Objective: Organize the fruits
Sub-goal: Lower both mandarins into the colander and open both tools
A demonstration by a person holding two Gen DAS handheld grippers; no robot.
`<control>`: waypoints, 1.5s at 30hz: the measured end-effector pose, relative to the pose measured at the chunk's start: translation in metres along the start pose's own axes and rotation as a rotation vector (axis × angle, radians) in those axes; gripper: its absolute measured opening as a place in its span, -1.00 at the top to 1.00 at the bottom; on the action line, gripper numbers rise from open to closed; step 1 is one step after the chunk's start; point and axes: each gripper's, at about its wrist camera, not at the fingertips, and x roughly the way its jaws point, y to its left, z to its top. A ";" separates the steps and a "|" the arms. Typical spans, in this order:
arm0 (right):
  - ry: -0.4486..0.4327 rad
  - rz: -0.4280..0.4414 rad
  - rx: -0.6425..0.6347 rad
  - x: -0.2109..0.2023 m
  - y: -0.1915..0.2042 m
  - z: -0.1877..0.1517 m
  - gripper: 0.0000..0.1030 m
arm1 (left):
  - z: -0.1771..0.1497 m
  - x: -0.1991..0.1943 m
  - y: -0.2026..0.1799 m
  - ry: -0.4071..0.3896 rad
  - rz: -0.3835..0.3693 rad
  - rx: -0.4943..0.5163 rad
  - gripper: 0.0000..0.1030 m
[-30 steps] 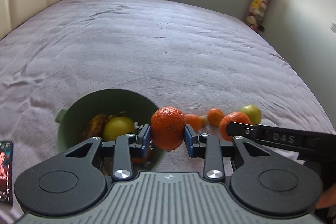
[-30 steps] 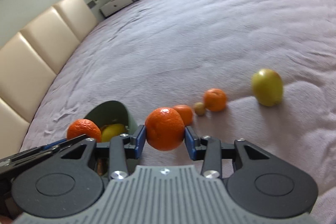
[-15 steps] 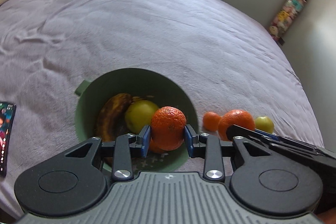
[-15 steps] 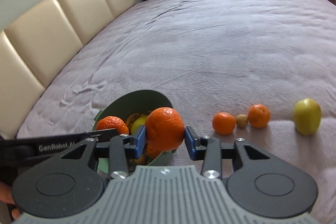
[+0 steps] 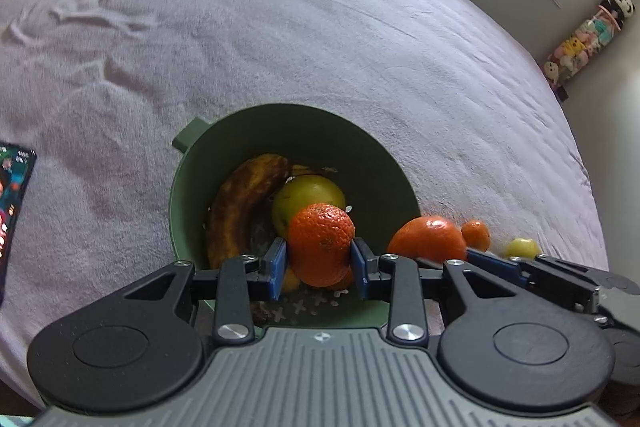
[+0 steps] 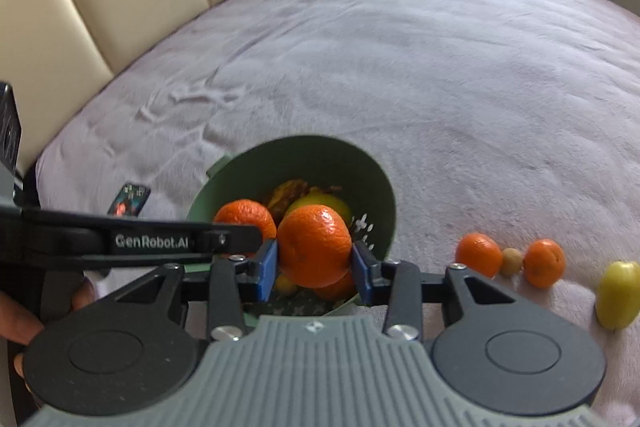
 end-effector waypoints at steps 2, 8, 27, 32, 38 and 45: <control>0.029 0.000 -0.028 0.008 0.000 0.001 0.28 | 0.000 0.004 0.003 0.012 0.005 -0.006 0.27; 0.094 -0.012 -0.132 0.028 0.003 0.003 0.28 | -0.002 0.017 0.006 0.048 0.071 0.010 0.27; 0.177 -0.073 -0.326 0.065 0.008 0.009 0.28 | -0.005 0.054 0.008 0.118 0.103 0.004 0.24; 0.188 -0.074 -0.323 0.073 0.007 0.010 0.28 | -0.004 0.056 0.007 0.124 0.109 0.004 0.24; 0.193 -0.079 -0.320 0.077 0.007 0.010 0.26 | -0.004 0.057 0.009 0.133 0.111 -0.015 0.21; 0.193 -0.093 -0.318 0.077 0.006 0.011 0.26 | -0.003 0.052 0.009 0.124 0.105 -0.027 -0.04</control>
